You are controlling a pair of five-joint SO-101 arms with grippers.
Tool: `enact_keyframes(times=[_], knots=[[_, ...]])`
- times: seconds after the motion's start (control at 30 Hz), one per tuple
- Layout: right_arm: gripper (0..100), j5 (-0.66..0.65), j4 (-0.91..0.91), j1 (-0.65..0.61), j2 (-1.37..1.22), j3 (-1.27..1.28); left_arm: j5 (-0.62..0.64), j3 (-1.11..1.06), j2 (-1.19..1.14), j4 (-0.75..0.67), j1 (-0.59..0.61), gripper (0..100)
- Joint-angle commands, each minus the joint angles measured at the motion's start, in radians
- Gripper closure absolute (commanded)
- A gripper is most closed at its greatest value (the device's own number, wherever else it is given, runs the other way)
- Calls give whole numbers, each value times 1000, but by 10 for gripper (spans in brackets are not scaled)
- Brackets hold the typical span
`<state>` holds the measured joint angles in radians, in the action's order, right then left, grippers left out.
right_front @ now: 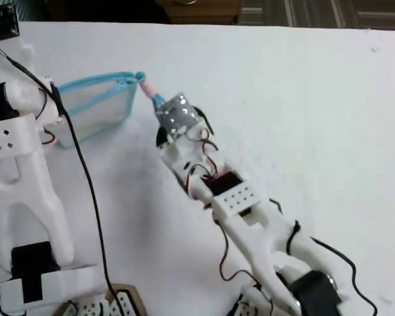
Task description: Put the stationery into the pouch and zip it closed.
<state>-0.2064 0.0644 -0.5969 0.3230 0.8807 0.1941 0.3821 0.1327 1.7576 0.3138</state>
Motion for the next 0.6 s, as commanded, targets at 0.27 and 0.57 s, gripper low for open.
enact_keyframes(times=[0.27, 0.57], knots=[[723, 5, -131, -13, -111, -61, -5, 34, 13, -15, -5, 977], [748, 43, -349, 42, -438, -233, -5, 35, 12, -15, -8, 977]])
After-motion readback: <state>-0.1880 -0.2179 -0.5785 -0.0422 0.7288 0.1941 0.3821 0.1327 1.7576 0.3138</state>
